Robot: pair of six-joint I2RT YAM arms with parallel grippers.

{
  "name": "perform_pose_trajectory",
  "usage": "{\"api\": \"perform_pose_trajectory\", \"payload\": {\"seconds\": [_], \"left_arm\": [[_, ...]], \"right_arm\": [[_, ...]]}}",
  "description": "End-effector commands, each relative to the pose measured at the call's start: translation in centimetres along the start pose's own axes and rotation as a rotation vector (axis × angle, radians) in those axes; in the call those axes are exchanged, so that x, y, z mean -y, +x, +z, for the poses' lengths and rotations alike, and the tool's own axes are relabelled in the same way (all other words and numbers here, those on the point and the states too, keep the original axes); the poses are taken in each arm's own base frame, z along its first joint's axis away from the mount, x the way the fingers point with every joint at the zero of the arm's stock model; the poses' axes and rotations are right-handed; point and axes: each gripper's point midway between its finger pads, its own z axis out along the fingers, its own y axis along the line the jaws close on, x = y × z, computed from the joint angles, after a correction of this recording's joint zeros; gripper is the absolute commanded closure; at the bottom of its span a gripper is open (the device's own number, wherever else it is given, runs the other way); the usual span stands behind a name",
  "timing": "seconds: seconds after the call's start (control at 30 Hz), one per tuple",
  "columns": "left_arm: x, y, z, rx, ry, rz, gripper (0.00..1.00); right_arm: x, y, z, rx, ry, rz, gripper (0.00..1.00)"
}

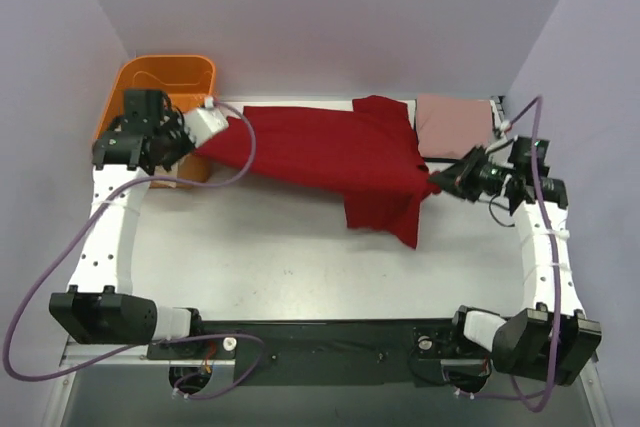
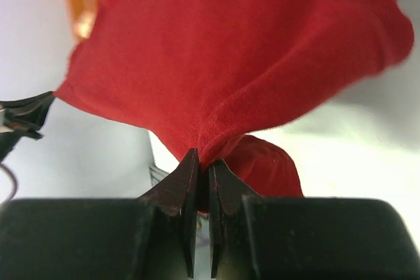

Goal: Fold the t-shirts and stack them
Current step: Flatten out the tshirt, then grap the side of the flattened tshirt closest away from the robot with both arms

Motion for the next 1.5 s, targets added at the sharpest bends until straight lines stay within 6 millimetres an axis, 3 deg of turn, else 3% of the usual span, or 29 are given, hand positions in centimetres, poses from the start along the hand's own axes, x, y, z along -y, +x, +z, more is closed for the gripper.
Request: {"api": "perform_pose_trajectory", "payload": {"seconds": [0.0,0.03,0.07,0.13,0.23,0.3,0.37,0.47,0.57,0.6,0.63,0.67,0.7,0.73,0.83,0.93,1.0,1.17,1.47], "left_arm": [[13.1,7.8,0.1,-0.2,0.454,0.079,1.0],[14.9,8.8,-0.1,-0.221,0.519,0.079,1.0],[17.4,10.5,0.1,-0.264,0.592,0.081,1.0],[20.5,12.8,0.6,-0.316,0.665,0.085,1.0],[23.7,14.8,1.3,-0.345,0.719,0.1,1.0],[24.6,15.3,1.5,-0.347,0.735,0.096,1.0],[25.2,15.7,1.7,-0.353,0.741,0.091,1.0],[25.9,15.8,1.7,-0.354,0.76,0.077,1.0],[26.3,15.5,1.2,-0.35,0.785,0.05,1.0],[26.6,15.2,0.9,-0.343,0.801,0.039,1.0],[26.8,15.1,0.7,-0.338,0.811,0.025,1.0],[26.9,15.1,0.7,-0.341,0.813,0.017,1.0],[27.0,15.1,0.6,-0.344,0.814,0.007,1.0],[26.9,15.0,0.8,-0.342,0.805,0.001,1.0],[26.6,14.8,0.9,-0.347,0.786,-0.023,1.0],[26.7,14.6,1.0,-0.346,0.788,-0.035,1.0],[26.8,14.6,1.0,-0.345,0.795,-0.034,1.0],[26.9,14.5,0.9,-0.352,0.797,-0.02,1.0],[26.4,14.1,0.6,-0.348,0.778,-0.028,1.0]], "right_arm": [[9.3,8.9,0.5,-0.216,0.241,0.054,1.0],[11.0,10.7,0.8,-0.26,0.28,0.075,0.98],[11.6,11.5,1.1,-0.282,0.297,0.071,0.97],[13.8,13.0,1.7,-0.326,0.366,0.081,0.95],[16.8,14.2,2.1,-0.369,0.457,0.121,0.93],[18.1,14.3,2.1,-0.372,0.506,0.12,0.91],[19.2,13.7,2.3,-0.365,0.559,0.111,0.84],[21.0,12.7,2.1,-0.362,0.664,0.1,0.52],[20.6,11.1,1.2,-0.339,0.75,0.028,0.36],[20.1,10.4,0.1,-0.333,0.806,-0.009,0.35],[19.6,11.1,-1.0,-0.373,0.857,-0.046,0.35],[19.1,9.8,-2.1,-0.33,0.927,-0.104,0.35],[18.5,11.0,-3.1,-0.376,0.964,-0.133,0.35],[18.1,11.0,-3.9,-0.354,0.986,-0.151,0.35],[18.4,14.8,-5.8,-0.405,1.029,-0.067,0.36],[20.6,18.3,-7.1,-0.414,1.061,0.002,0.37],[21.8,18.5,-6.8,-0.374,1.074,0.009,0.36],[22.8,18.6,-3.2,-0.342,1.029,0.04,0.36],[26.4,22.0,-1.4,-0.365,1.048,0.112,0.42]]}}
